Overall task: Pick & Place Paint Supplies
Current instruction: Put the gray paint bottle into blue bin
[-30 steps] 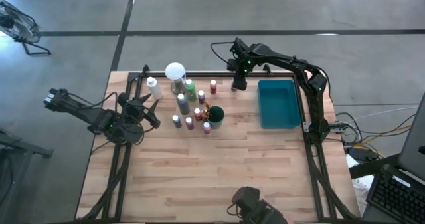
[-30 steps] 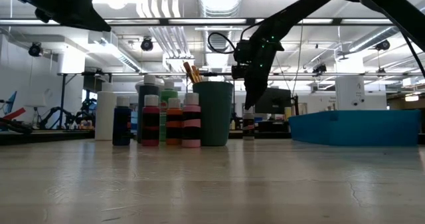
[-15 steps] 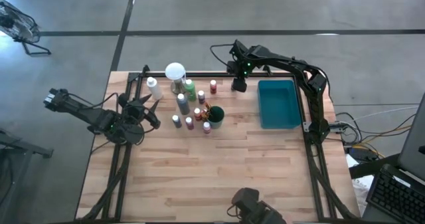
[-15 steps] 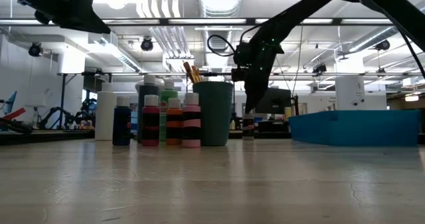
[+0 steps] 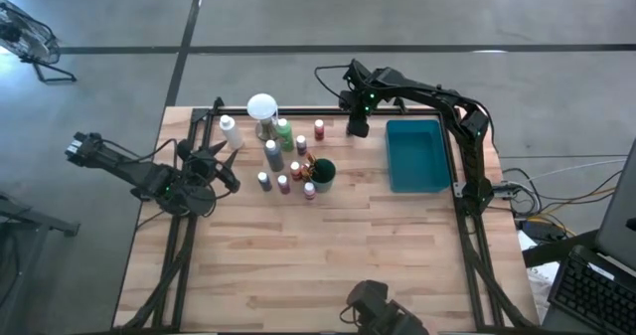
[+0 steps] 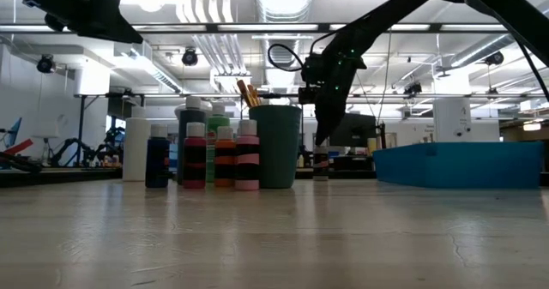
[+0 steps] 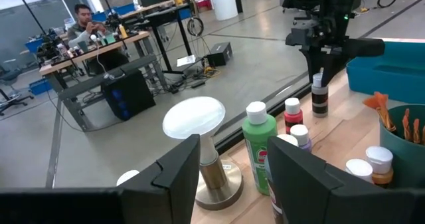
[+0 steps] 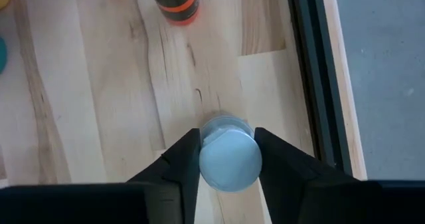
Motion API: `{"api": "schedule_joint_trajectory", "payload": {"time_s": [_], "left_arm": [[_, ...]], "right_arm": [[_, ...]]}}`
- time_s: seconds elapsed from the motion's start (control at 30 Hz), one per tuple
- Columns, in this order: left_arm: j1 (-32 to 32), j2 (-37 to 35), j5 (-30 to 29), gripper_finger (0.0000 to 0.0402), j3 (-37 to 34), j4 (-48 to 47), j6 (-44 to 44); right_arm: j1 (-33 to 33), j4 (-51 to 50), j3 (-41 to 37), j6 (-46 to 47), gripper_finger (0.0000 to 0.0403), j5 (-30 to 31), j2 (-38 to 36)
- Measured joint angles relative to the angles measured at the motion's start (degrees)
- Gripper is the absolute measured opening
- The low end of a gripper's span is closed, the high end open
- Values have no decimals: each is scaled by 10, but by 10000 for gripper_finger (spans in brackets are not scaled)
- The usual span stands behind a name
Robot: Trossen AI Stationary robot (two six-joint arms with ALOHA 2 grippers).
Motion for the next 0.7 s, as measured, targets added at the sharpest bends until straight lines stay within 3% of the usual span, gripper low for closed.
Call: {"api": "schedule_joint_trajectory", "payload": {"time_s": [0.7], "left_arm": [[0,0,0,181,0,0,0]], "right_arm": [[0,-11,14,0,116,16,-1]]}}
